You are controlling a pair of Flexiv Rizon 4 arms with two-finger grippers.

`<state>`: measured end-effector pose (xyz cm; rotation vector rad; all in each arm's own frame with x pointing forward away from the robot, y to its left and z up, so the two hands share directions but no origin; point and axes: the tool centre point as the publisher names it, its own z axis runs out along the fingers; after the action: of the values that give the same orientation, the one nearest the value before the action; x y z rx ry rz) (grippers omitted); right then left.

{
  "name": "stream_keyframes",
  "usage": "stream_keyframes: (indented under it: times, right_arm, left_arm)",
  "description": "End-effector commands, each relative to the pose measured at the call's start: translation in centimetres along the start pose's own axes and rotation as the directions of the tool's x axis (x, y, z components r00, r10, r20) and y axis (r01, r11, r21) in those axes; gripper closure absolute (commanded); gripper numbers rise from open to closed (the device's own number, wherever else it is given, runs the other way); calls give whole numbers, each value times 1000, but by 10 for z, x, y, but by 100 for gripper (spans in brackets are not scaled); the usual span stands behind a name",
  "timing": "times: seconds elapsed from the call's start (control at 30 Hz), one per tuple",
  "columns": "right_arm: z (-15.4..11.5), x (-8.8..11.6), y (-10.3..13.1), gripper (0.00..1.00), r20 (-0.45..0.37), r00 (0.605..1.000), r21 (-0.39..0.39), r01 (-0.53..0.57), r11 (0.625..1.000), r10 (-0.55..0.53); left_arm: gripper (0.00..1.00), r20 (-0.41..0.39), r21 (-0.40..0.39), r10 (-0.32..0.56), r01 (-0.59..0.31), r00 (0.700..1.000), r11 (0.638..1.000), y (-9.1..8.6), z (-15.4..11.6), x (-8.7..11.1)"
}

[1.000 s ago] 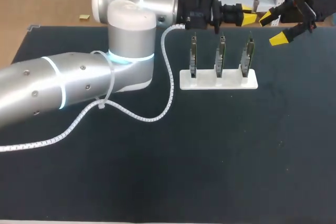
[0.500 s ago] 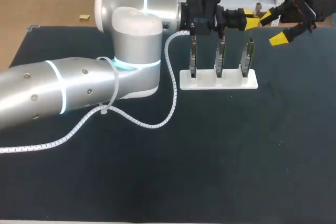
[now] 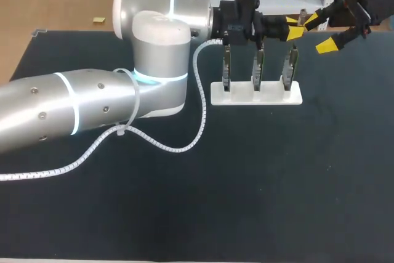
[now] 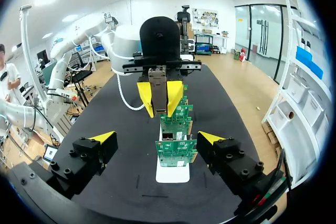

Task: Pick up the optical module with the left hand, and insert it into the network port with the right hand.

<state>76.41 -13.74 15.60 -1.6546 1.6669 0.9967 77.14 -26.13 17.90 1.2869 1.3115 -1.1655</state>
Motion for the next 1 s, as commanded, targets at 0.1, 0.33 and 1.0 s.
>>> stream_keyframes:
  times: [0.1,0.33,1.0]
  right_arm:
    - [0,0,2,0,0,1000,6,1,1000,-1]
    - [0,0,2,0,0,1000,6,1,1000,-1]
    - [0,0,2,0,0,1000,6,1,1000,-1]
  left_arm:
    - [100,7,-2,-8,8,1000,1000,0,-1,2]
    - [100,15,-3,-12,12,1000,1000,-1,-1,2]
    - [100,14,26,-15,15,1000,1000,-4,0,5]
